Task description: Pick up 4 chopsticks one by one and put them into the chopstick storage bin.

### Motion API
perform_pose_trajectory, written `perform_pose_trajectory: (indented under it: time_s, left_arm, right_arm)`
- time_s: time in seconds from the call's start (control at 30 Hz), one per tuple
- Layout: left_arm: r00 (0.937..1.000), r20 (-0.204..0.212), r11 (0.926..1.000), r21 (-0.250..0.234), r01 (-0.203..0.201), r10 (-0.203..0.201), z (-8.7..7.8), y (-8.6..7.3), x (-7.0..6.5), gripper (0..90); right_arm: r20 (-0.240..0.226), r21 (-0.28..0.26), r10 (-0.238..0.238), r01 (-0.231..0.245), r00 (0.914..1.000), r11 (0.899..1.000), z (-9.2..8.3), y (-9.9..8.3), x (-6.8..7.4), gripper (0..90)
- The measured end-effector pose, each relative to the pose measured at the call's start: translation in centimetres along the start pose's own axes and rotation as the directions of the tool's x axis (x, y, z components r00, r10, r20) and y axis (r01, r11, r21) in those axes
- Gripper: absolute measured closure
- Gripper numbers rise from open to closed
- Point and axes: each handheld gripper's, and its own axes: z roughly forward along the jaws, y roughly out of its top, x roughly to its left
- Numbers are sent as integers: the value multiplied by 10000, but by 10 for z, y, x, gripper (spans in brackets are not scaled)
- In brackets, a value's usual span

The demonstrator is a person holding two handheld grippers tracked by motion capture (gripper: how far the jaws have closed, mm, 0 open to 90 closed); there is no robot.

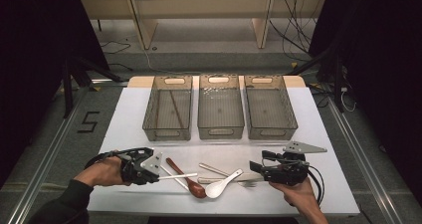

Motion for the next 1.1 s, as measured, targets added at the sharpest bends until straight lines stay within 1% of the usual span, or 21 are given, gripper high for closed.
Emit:
perform_pose_trajectory:
  time_s: [0.1, 0.13, 0.2, 0.3, 0.37, 0.43, 0.47, 0.53, 0.57, 0.63, 0.67, 0.7, 0.73, 0.77, 0.87, 0.9, 0.93, 0.97, 1.03, 1.07, 1.1]
  left_arm:
    - [9990, -108, 9988, -241, 424, -427, -2, 3, 4, 842]
    - [9986, -173, 9984, -268, 499, -504, -3, 4, 4, 842]
    - [9963, -259, 9956, -491, 801, -814, -5, 6, 7, 842]
    - [9874, -410, 9851, -868, 1486, -1525, -8, 8, 11, 842]
    - [9787, -553, 9762, -1019, 1915, -1977, -10, 10, 16, 842]
    - [9666, -635, 9617, -1361, 2379, -2482, -12, 11, 21, 842]
    - [9601, -630, 9530, -1549, 2604, -2725, -13, 11, 23, 842]
    - [9448, -662, 9343, -1858, 3043, -3209, -14, 11, 28, 842]
    - [9399, -634, 9286, -1900, 3188, -3356, -15, 11, 31, 842]
    - [9255, -693, 9129, -2068, 3518, -3723, -15, 12, 36, 842]
    - [9201, -678, 9076, -2068, 3653, -3857, -15, 12, 39, 842]
    - [9133, -737, 9014, -2106, 3784, -4006, -15, 12, 42, 842]
    - [9065, -755, 8942, -2167, 3918, -4155, -15, 12, 45, 842]
    - [8982, -727, 8843, -2263, 4084, -4335, -15, 12, 48, 842]
    - [8796, -823, 8659, -2399, 4388, -4686, -16, 12, 57, 842]
    - [8722, -851, 8584, -2462, 4501, -4817, -16, 12, 60, 842]
    - [8674, -908, 8550, -2460, 4565, -4892, -17, 12, 63, 842]
    - [8598, -938, 8472, -2534, 4669, -5020, -18, 12, 67, 842]
    - [8396, -929, 8248, -2723, 4956, -5352, -20, 12, 74, 842]
    - [8316, -958, 8172, -2767, 5056, -5470, -22, 11, 78, 842]
    - [8222, -956, 8069, -2847, 5175, -5611, -24, 11, 81, 842]
  right_arm:
    - [11, -73, -59, 59, 10000, 10000, 0, 0, 1, 296]
    - [22, -93, -61, 61, 10000, 9999, -1, 0, 1, 296]
    - [24, -152, -61, 62, 10000, 9999, -1, 1, 1, 295]
    - [42, -244, -57, 58, 10000, 9997, -2, 1, 2, 292]
    - [71, -331, -105, 108, 9999, 9994, -3, 1, 2, 288]
    - [113, -411, -189, 193, 9998, 9990, -3, 1, 2, 285]
    - [124, -467, -209, 215, 9997, 9987, -4, 1, 3, 284]
    - [126, -563, -219, 226, 9997, 9982, -5, 1, 3, 282]
    - [133, -594, -213, 221, 9997, 9980, -5, 1, 3, 282]
    - [136, -619, -214, 222, 9997, 9978, -5, 1, 3, 282]
    - [144, -623, -233, 242, 9996, 9978, -5, 1, 3, 282]
    - [149, -632, -255, 264, 9996, 9977, -5, 1, 4, 281]
    - [154, -628, -258, 268, 9995, 9977, -6, 1, 4, 282]
    - [161, -624, -266, 276, 9995, 9977, -6, 1, 4, 282]
    - [166, -614, -277, 287, 9995, 9977, -6, 0, 4, 281]
    - [166, -615, -281, 290, 9995, 9977, -6, 0, 5, 282]
    - [168, -611, -290, 300, 9994, 9977, -6, 0, 5, 281]
    - [179, -612, -298, 308, 9994, 9977, -6, 0, 5, 282]
    - [170, -620, -299, 309, 9994, 9976, -6, 0, 5, 281]
    - [173, -623, -299, 309, 9994, 9976, -6, 0, 6, 280]
    - [171, -611, -269, 279, 9995, 9977, -6, 0, 6, 280]
